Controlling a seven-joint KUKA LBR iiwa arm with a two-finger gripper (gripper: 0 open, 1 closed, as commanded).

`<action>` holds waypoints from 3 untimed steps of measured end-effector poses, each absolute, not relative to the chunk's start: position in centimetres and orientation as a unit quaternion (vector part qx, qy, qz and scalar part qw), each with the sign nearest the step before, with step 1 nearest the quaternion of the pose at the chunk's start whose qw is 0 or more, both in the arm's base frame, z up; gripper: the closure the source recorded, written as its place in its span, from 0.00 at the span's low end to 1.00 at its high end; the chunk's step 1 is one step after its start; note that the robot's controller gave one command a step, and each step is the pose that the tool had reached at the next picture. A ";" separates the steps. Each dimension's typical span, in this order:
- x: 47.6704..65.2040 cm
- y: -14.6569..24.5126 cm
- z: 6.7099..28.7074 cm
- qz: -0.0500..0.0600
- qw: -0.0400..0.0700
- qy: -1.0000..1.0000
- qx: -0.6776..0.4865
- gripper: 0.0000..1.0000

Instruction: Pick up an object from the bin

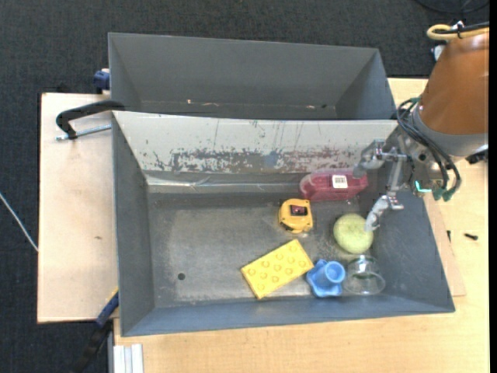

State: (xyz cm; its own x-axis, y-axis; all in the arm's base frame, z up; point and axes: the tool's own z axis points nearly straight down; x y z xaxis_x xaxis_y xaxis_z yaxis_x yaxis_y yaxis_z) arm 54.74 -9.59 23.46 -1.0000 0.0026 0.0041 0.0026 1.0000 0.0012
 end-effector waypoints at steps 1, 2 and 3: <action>54.9 -9.5 23.9 0.000 -0.002 -1.000 0.000 0.00; 54.0 -10.8 19.0 0.000 -0.004 -0.999 -0.035 0.00; 55.2 -11.6 12.4 -0.001 -0.003 -0.995 -0.097 0.00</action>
Offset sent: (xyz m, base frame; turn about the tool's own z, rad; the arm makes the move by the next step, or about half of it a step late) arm -0.0330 -0.0432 -0.1646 0.2335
